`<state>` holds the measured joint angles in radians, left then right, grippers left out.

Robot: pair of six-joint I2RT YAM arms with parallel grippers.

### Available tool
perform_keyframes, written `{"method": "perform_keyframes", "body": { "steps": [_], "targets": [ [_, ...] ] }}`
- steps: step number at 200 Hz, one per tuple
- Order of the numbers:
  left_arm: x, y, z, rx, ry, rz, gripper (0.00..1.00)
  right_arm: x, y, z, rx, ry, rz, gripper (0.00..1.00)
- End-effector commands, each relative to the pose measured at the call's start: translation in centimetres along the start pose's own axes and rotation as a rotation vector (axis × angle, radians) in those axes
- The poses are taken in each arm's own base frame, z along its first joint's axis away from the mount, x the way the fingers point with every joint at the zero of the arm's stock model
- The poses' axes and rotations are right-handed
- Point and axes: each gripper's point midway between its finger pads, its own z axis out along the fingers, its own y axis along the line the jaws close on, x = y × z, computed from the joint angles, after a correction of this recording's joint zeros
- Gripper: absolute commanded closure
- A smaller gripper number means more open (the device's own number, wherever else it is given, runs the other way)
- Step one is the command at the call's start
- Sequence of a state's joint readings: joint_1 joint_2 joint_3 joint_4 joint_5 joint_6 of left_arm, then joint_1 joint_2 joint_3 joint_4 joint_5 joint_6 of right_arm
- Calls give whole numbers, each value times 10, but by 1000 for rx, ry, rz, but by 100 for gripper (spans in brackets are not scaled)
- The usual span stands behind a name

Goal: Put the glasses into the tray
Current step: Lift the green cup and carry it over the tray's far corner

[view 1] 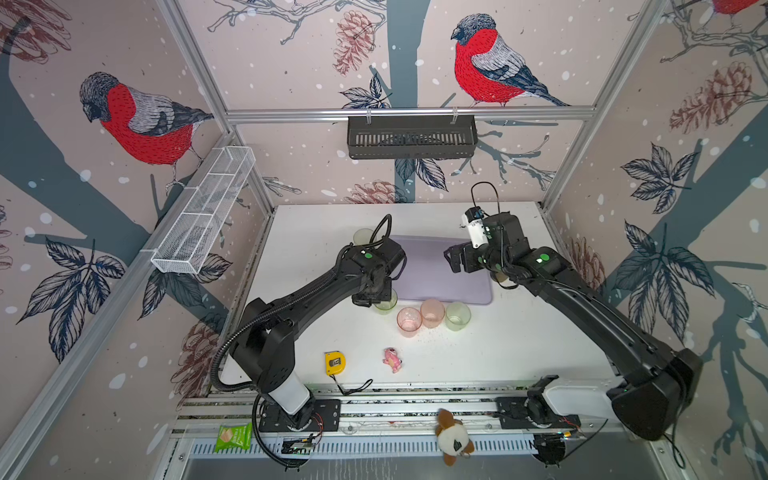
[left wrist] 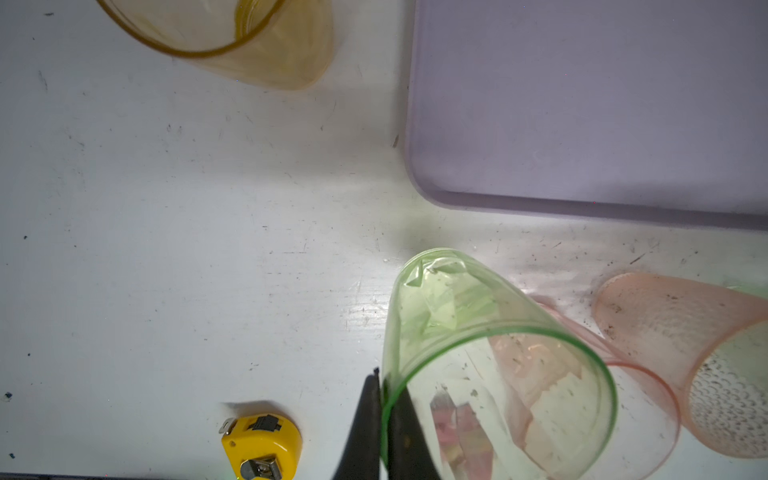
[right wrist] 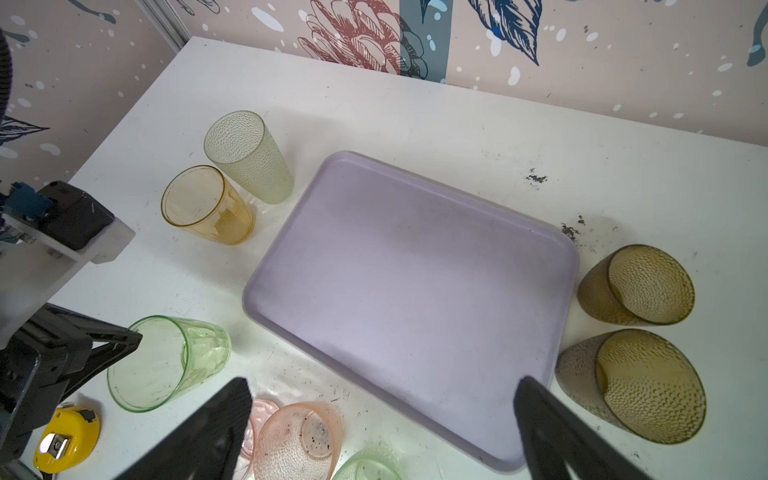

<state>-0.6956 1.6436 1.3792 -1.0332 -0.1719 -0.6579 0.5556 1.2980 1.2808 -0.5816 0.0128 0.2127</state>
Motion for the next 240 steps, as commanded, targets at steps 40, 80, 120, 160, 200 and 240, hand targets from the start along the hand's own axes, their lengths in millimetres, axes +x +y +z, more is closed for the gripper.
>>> {"method": "perform_keyframes", "body": {
  "steps": [40, 80, 120, 160, 200, 240],
  "targets": [
    [-29, -4, -12, -85, -11, -9, 100, -4, -7, -3, 16, -22, 16, 0],
    [-55, -16, -17, -100, -42, -12, 100, -2, -11, -4, 26, -18, 24, 0],
    [-77, -31, -14, -81, -48, -24, 100, -2, -13, -3, 31, -13, 25, 0],
    [-97, -41, -9, -56, -53, -47, 100, -1, -15, -1, 34, -8, 31, 0],
    [-119, -42, -6, -59, -56, -97, 100, -2, -15, 1, 35, -2, 32, 0],
    [-139, -42, -5, -44, -79, -126, 100, -5, -16, 2, 39, 0, 31, 0]
  ]
}}
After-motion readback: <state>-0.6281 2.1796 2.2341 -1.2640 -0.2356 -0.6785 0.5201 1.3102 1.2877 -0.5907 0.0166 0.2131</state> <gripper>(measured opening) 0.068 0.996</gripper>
